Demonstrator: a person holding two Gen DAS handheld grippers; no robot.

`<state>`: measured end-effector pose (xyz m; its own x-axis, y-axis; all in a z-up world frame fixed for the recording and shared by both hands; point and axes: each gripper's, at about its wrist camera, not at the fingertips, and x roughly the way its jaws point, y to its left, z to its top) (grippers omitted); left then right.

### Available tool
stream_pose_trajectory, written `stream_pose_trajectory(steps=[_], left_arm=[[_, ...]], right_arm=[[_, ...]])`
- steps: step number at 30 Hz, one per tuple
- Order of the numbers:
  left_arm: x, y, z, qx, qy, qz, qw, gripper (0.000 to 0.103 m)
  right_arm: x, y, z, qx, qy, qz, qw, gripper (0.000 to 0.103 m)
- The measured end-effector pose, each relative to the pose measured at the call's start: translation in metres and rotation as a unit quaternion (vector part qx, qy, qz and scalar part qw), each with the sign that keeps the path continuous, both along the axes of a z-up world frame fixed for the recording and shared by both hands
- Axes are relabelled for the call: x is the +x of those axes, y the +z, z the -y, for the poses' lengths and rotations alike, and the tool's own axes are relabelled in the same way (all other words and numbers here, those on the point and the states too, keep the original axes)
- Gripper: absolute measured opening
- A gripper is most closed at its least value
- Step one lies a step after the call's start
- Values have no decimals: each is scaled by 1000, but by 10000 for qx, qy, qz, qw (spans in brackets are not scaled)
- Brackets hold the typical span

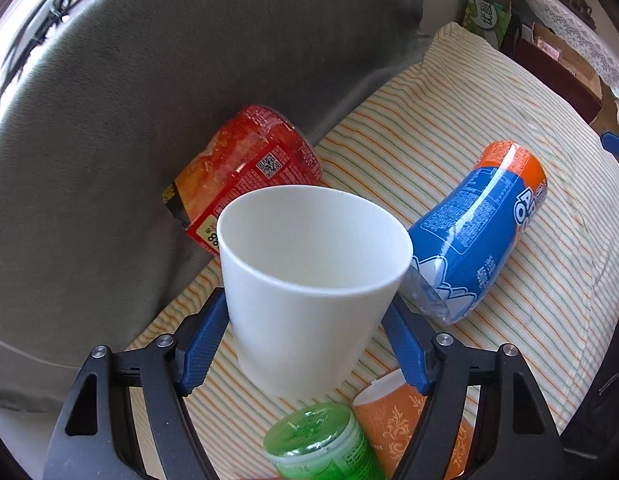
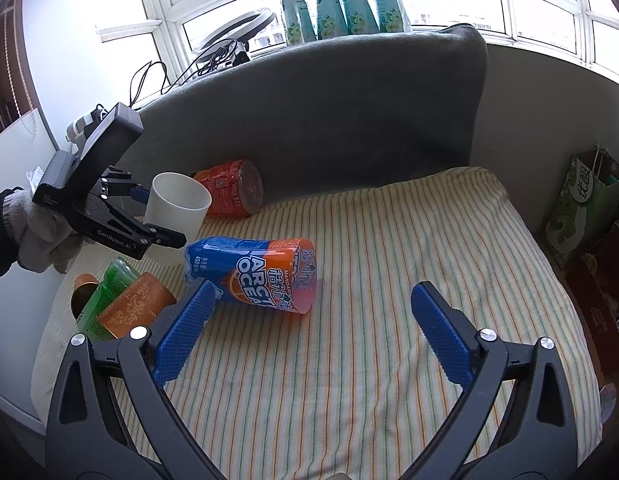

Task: Flip cup upright
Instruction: 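Close the left gripper around the white cup's body, then lift the white cup with the left gripper and rotate it upright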

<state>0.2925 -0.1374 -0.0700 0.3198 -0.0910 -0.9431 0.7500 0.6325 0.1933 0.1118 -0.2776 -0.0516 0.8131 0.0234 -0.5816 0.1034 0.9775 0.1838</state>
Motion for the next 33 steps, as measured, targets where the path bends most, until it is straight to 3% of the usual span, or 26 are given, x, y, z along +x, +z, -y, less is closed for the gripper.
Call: stream_pose_trajectory(steps=[8, 19, 25, 33], left_arm=[[-25, 31, -4, -107, -56, 174, 9998, 76], [-96, 74, 5, -224, -443, 411, 9979, 76], [-134, 74, 19, -216, -598, 137, 9979, 76], [-176, 38, 47, -47, -818, -401, 9958, 76]], right_arm=[[-14, 8, -4, -38, 7, 108, 9999, 100], [-48, 16, -1, -18, -59, 263, 9996, 100], [-68, 14, 4, 28, -138, 303, 9994, 100], [-91, 4, 12, 121, -214, 254, 9994, 100]])
